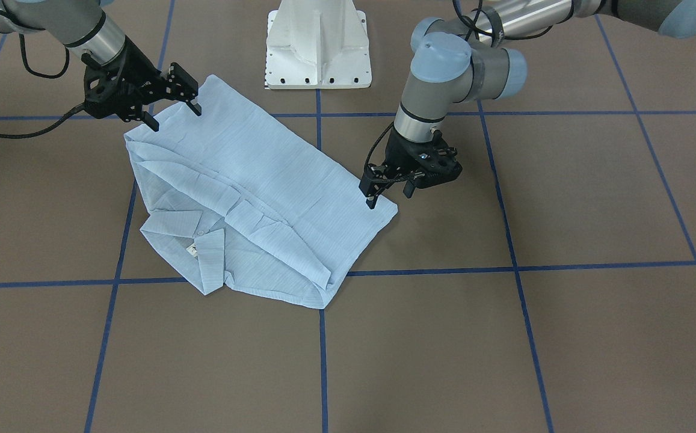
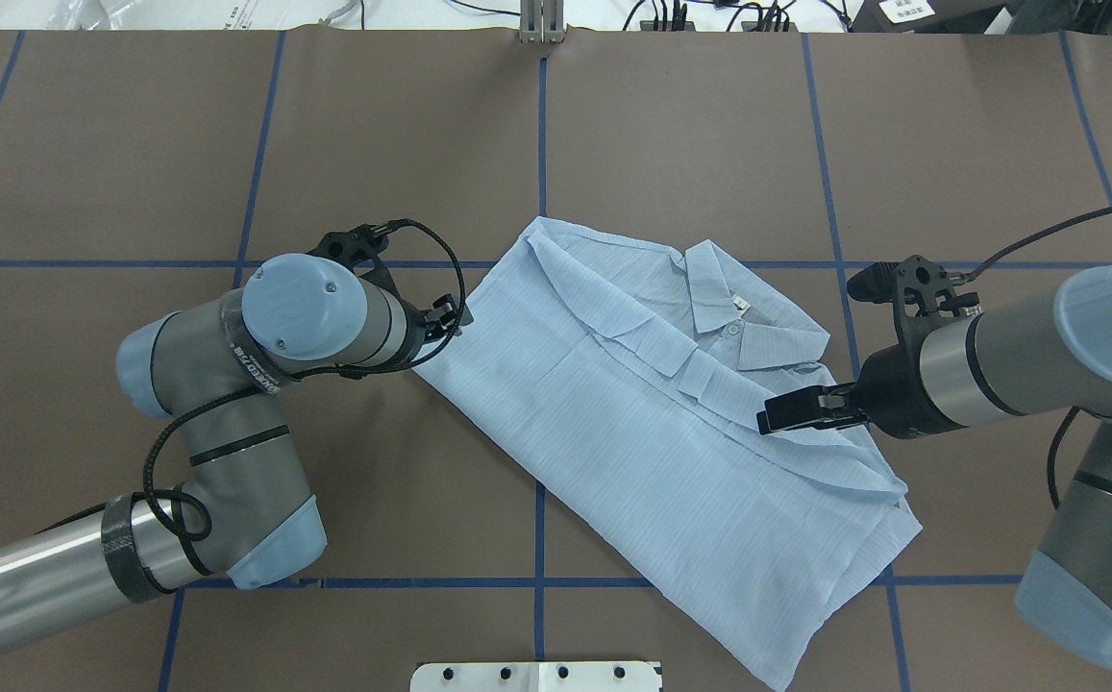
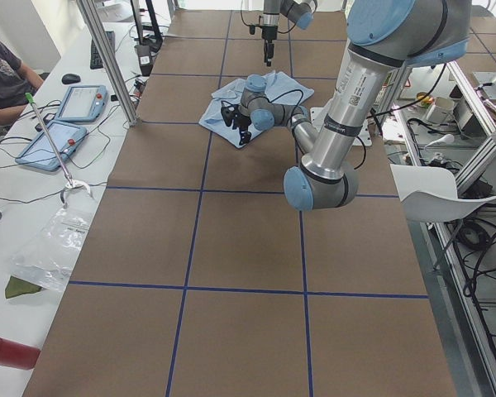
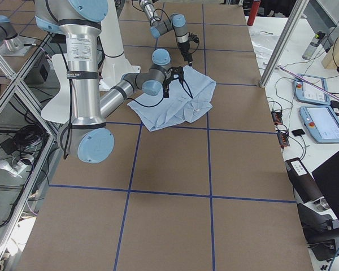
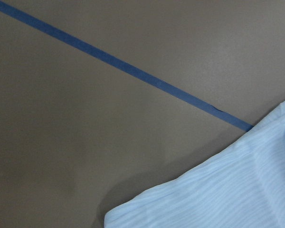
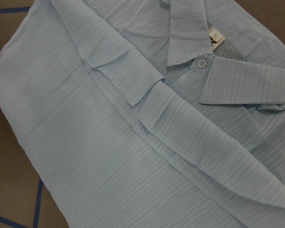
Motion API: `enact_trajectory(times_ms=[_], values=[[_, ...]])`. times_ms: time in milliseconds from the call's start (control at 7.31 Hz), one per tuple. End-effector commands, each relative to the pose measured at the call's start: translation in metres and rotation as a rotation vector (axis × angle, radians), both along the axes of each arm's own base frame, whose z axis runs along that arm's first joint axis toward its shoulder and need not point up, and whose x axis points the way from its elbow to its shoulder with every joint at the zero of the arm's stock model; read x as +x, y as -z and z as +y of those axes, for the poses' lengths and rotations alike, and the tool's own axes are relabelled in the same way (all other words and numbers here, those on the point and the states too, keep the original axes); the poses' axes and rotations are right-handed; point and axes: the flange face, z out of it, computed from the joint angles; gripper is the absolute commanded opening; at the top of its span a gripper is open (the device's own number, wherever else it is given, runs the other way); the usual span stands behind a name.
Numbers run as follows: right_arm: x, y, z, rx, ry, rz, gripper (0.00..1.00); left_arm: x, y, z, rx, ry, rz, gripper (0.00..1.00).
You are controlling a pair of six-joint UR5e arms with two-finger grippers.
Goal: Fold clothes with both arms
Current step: 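Bring the left gripper to the shirt's far corner while the right gripper holds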
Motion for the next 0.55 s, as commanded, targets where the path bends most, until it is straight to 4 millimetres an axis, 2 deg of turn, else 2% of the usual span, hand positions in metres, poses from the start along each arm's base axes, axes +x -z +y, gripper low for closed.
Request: enact_trajectory(times_ms=[0,410], values=[[-0.0004,0.0019,-0.0009,0.001,-0.001,-0.003,1.0,0.006,-0.0076,-0.0011,-0.006,-0.001,-0.016,0.9],[-0.0003,-0.0002,-0.0008,-0.001,-0.001,0.001,1.0,0.014,-0.0106,0.0052,-0.004,-0.019,-0.023,0.86]])
